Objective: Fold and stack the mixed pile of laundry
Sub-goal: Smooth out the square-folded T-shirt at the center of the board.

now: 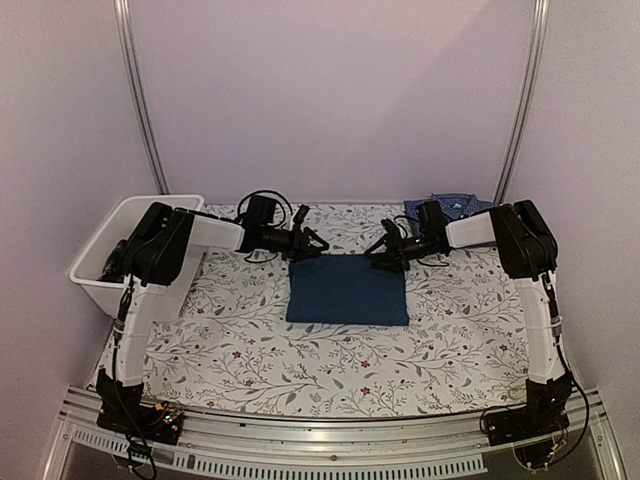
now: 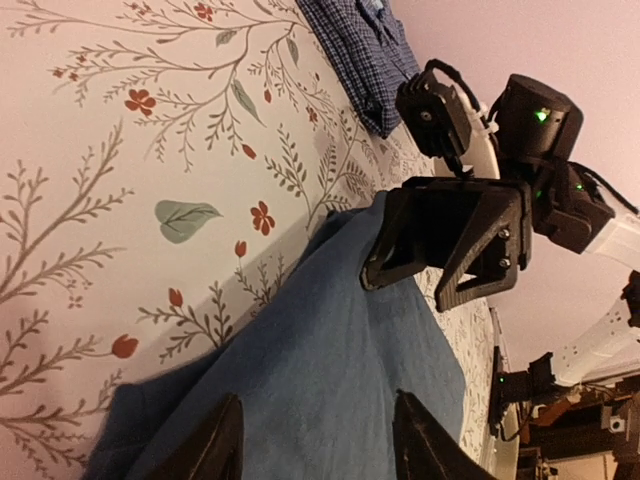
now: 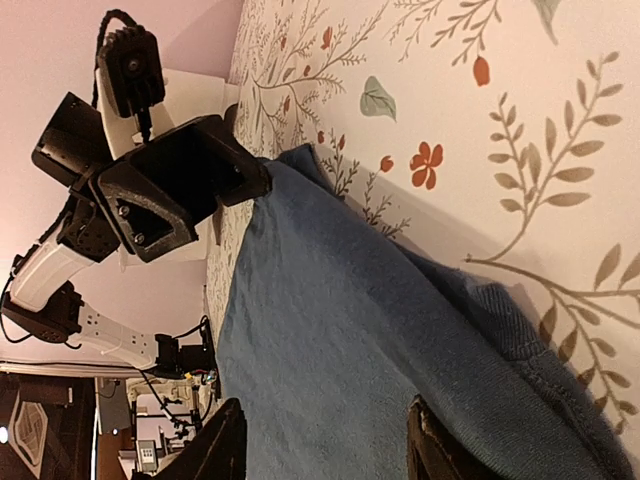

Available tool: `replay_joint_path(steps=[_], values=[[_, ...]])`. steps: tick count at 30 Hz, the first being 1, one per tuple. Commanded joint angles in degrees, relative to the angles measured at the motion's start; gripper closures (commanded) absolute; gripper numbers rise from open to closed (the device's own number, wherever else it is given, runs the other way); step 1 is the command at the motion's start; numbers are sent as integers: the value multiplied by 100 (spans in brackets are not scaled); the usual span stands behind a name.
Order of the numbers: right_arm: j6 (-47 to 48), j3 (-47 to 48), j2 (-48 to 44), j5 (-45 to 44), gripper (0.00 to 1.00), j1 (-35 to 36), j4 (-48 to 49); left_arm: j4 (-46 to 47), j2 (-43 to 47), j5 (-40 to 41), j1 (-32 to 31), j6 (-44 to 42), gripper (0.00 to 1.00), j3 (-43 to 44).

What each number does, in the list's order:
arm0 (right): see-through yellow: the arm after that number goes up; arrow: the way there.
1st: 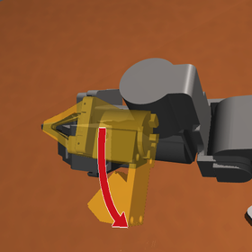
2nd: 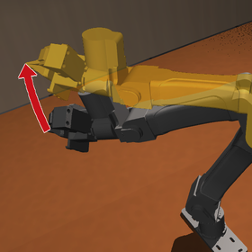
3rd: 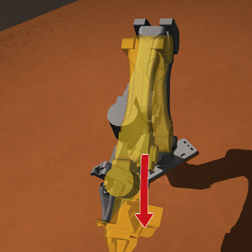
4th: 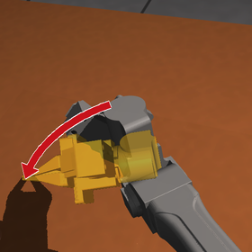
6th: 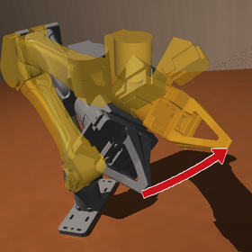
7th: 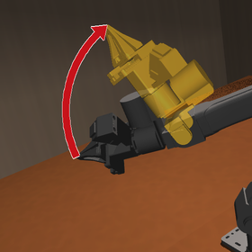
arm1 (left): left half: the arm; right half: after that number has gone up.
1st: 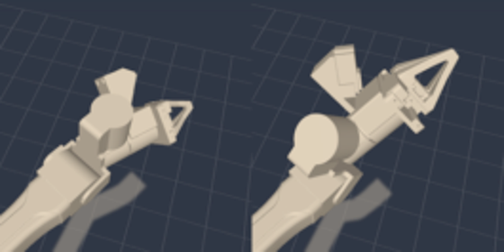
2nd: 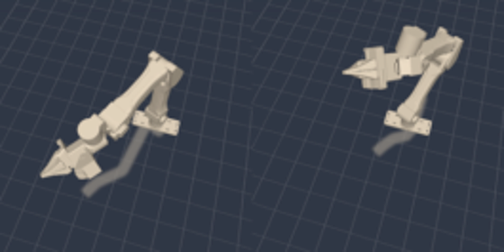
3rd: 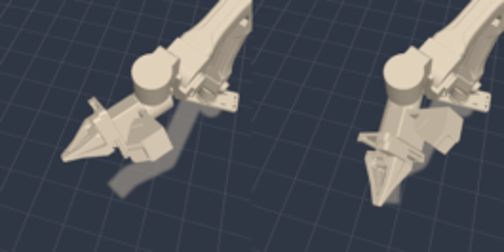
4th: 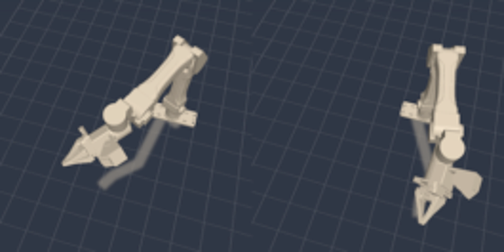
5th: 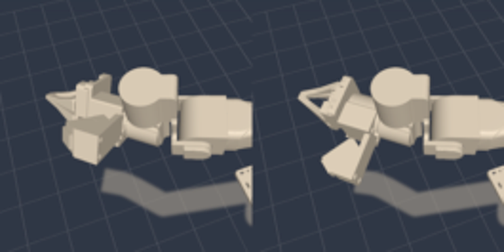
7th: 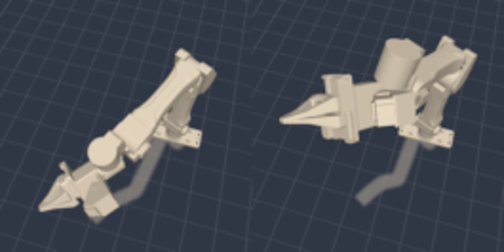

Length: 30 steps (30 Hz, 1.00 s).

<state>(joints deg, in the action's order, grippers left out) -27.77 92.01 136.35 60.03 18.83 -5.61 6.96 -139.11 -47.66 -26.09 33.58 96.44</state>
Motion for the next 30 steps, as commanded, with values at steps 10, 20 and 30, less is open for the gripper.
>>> replay_joint_path(steps=[10,20,30], values=[[-601,-265,-318,80,45,-256,425,-11,1030,465,401,-293,47,-959],[-293,-1596,-1815,661,39,627,-107,-410,2416,-162,-547,-764,36,-2181],[-719,-2734,-971,851,39,911,904,1235,1523,-513,-950,483,34,-3222]])
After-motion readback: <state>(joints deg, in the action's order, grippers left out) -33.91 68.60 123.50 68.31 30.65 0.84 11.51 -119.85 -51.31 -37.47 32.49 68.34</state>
